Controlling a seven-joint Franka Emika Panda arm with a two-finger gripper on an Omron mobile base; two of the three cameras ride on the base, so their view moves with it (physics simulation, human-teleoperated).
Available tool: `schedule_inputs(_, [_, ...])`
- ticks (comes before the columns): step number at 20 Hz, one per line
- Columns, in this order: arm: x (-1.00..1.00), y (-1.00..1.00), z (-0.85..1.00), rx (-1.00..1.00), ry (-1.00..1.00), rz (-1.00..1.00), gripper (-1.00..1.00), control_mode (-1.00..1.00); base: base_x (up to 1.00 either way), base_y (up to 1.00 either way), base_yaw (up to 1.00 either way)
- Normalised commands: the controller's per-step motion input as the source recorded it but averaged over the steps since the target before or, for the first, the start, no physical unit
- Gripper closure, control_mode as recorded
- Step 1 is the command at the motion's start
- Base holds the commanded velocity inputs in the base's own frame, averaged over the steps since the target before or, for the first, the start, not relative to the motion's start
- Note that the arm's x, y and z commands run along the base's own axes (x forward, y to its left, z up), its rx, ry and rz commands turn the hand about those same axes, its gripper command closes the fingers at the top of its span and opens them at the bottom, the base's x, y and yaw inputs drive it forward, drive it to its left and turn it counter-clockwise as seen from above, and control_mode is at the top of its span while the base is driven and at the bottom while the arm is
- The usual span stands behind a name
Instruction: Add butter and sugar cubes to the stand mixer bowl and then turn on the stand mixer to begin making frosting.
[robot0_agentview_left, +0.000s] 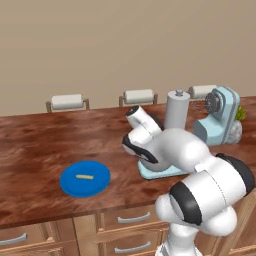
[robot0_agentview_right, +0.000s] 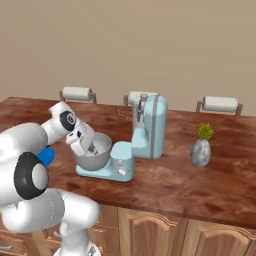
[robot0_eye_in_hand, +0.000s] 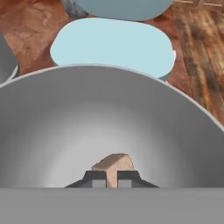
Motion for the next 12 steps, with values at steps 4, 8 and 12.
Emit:
schedule_inputs(4, [0.00,-0.08,-0.58,0.14,0.00,0.00,-1.00,-1.00,0.00,0.00,0.00])
schedule_inputs(8, [0.00,0.00,-0.31,0.12,-0.01,0.00,-1.00,-1.00,0.00,0.00,0.00])
schedule_inputs(12, [-0.26,0.00,0.00,0.08,-0.09,0.00,-1.00,-1.00,0.00,0.00,0.00])
